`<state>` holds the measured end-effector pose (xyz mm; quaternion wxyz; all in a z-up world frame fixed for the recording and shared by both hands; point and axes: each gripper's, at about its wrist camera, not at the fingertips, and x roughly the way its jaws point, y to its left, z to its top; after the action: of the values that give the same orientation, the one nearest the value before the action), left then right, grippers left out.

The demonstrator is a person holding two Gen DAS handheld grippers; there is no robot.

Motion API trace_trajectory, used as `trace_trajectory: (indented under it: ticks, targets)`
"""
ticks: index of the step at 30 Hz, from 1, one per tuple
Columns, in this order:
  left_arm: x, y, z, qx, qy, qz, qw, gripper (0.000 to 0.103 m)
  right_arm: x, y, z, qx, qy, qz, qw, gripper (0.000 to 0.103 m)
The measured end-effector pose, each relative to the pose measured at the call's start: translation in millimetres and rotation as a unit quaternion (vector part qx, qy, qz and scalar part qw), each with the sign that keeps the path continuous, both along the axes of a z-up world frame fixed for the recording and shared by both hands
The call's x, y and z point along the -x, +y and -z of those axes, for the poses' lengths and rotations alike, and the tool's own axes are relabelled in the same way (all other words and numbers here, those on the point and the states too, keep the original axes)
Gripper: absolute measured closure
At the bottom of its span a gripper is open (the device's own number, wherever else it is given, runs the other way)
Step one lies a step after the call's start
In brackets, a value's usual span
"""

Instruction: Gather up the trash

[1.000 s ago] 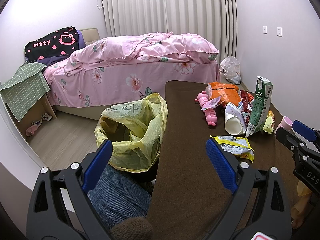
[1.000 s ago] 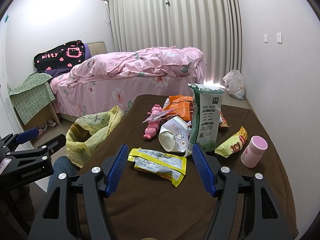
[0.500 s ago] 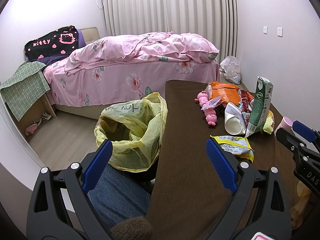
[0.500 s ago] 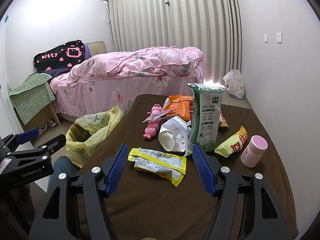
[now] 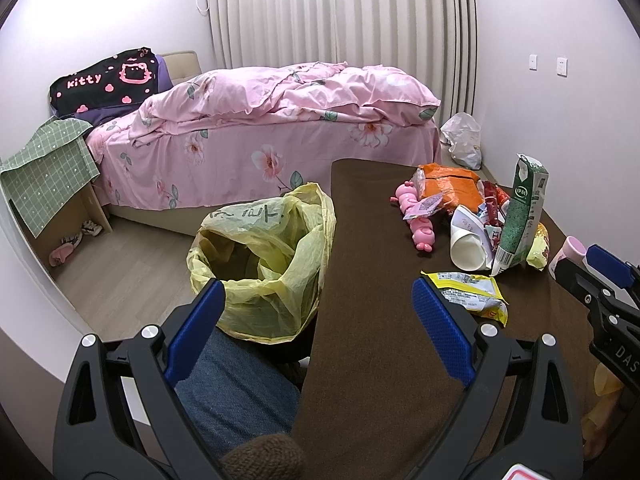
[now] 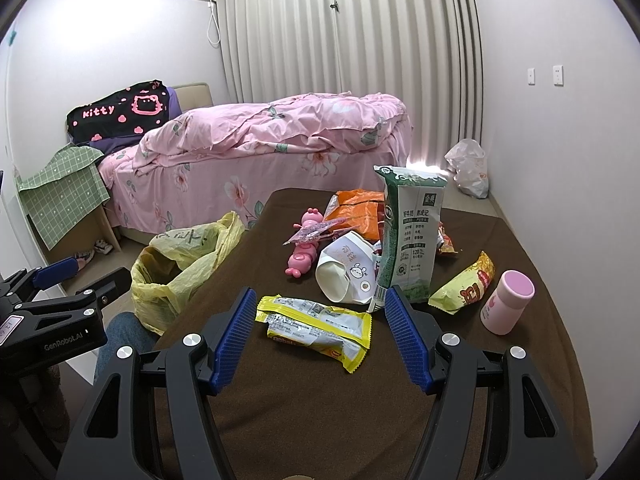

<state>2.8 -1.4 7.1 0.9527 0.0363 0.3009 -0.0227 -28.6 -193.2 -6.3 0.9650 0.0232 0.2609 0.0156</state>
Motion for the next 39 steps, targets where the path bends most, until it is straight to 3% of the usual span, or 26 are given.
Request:
trace_trajectory:
  ticks: [5,10,17,21,27,31,36,39]
  targets:
    - [-12.9,0.0,8.6,0.017,-0.004,0.017,0.9997,0.013,-4.3,-13.8,0.4,0.018,-0.003,0.017,1.000,0.040]
    - [-36.3,-12.7,20.9,0.035,0.007,0.058,0.9977,0.013,-18.5,-50.3,12.4,0.006,0.016,0.045,0.999,0.040]
    - [-74.6,-55.4,41.7,0.071,0.043,0.144,0.9861,0.010,-40.0,-92.3,41.2,0.019,0.047,0.064,0.997,0.040]
    - [-94.4,-78.9,51.2,0.063,0.048,0.166,0.9829,0.010,-45.6,-108.8,52.2,0.004,0.057,0.054,0.997,0.040]
    - [-117.0,-77.5,58.7,0.072,0.073,0.154,0.9828,0.010,-70.5,-101.9,28.9,-0.006,0.027,0.006,1.000,0.040]
    - [-119.6,-65.1,61.6,0.073,0.085,0.140,0.9837,0.012,-105.6,-89.0,4.9,0.020,-0.005,-0.001,1.000,0.040]
    - [-118.5,-53.7,67.4,0.092,0.107,0.148,0.9788,0.018,-151.7,-88.7,5.3,0.007,0.031,-0.032,0.999,0.041]
    - [-116.9,-53.8,70.8,0.109,0.131,0.166,0.9713,0.021,-150.6,-92.3,5.0,-0.001,0.034,-0.034,0.999,0.045]
